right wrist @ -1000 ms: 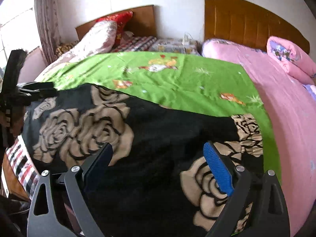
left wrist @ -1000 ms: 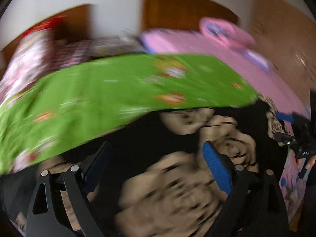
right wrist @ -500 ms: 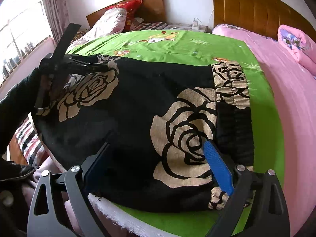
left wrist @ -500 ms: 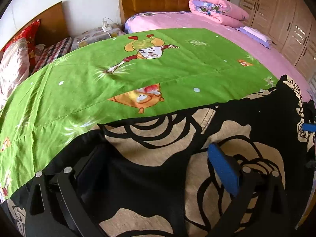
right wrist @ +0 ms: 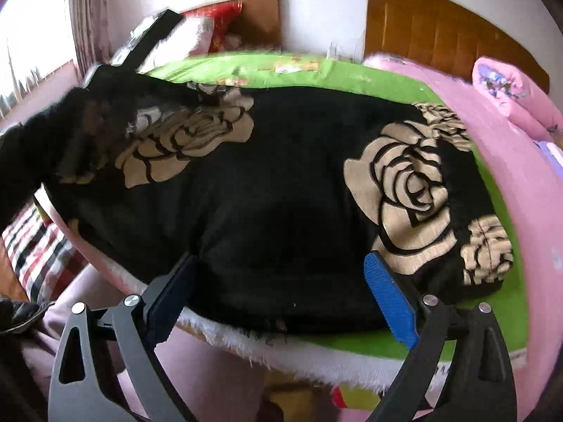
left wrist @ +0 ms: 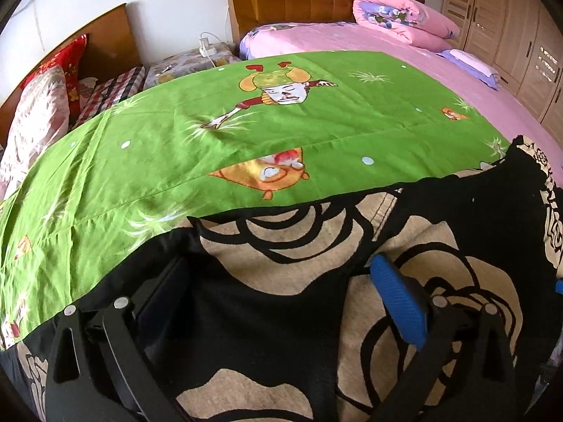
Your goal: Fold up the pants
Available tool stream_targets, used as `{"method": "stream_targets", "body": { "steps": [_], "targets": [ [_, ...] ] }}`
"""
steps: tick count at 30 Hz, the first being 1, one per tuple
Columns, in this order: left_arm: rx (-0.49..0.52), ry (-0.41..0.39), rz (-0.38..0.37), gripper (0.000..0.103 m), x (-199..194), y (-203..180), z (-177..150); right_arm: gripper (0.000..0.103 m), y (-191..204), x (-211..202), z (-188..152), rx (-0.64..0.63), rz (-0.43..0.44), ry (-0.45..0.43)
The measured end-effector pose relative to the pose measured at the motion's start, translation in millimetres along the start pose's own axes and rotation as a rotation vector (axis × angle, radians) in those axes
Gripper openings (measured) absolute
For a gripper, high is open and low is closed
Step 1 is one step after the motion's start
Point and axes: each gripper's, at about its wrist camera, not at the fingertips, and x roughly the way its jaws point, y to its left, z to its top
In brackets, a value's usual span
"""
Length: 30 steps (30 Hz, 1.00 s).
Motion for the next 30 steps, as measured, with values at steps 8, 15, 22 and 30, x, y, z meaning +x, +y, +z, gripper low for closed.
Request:
{"method": "stream_targets", "body": {
  "steps": [8,15,22,30],
  "targets": [
    [-0.056,-0.054,-0.001,0.101,-39,8,-8,0.091,-2,-49,4,0.007,0.018,-0.060],
    [-0.198,-0.176,-0.127,0.101,-147,25,-93,0.091,49,-33,32,-0.049,0.113,-0.128],
    [-0.165,-0.099,0.005,0.101,-130,18,-167,0.091,115,26,49,-0.155,0.107,0.000],
    [-0.325,-0.284,-0.093,0.101,-171,69,-223,0.092,121,28,51,-0.164,0.086,0.040]
  ]
}}
